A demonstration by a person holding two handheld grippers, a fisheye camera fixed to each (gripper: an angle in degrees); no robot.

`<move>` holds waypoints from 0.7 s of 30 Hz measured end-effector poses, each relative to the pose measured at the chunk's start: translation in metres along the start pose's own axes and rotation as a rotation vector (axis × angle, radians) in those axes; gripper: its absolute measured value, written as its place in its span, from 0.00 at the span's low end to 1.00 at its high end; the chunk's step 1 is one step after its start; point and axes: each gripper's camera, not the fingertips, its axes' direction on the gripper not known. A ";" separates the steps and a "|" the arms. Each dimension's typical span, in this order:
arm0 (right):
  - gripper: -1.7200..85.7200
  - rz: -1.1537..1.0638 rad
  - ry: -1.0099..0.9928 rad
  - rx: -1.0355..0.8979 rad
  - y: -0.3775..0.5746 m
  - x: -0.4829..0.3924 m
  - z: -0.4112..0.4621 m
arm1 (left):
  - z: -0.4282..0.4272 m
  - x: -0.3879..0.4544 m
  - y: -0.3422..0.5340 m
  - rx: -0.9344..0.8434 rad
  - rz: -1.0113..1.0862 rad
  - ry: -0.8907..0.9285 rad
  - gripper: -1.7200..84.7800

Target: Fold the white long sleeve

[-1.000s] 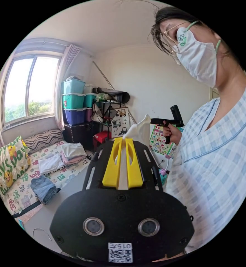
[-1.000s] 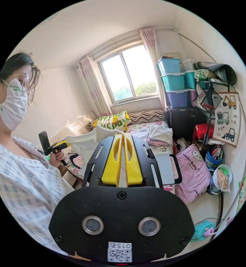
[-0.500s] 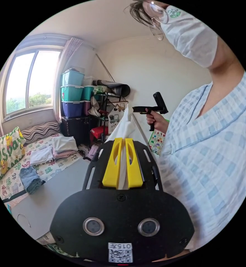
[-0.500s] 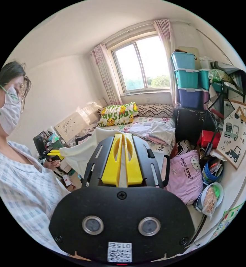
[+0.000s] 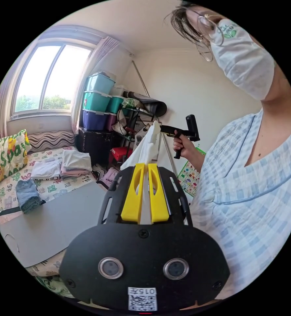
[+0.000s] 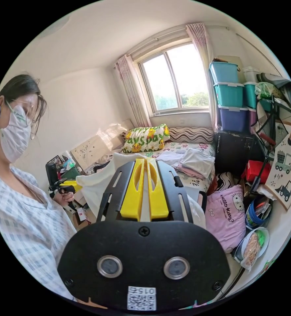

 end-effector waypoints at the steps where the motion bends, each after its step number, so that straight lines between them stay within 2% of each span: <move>1: 0.02 0.011 -0.001 -0.002 -0.003 0.002 -0.001 | 0.011 0.005 -0.005 -0.010 0.006 0.008 0.02; 8: 0.02 0.156 -0.109 -0.041 -0.058 0.067 -0.014 | 0.127 0.053 -0.035 -0.063 0.072 0.209 0.02; 12: 0.02 0.274 -0.248 -0.053 -0.109 0.128 -0.032 | 0.217 0.077 -0.059 -0.021 -0.032 0.263 0.02; 16: 0.02 0.267 -0.227 -0.023 -0.163 0.155 -0.058 | 0.289 0.106 -0.086 0.020 -0.060 0.338 0.02; 21: 0.02 0.167 -0.204 -0.022 -0.256 0.175 -0.066 | 0.344 0.142 -0.114 -0.027 -0.005 0.223 0.02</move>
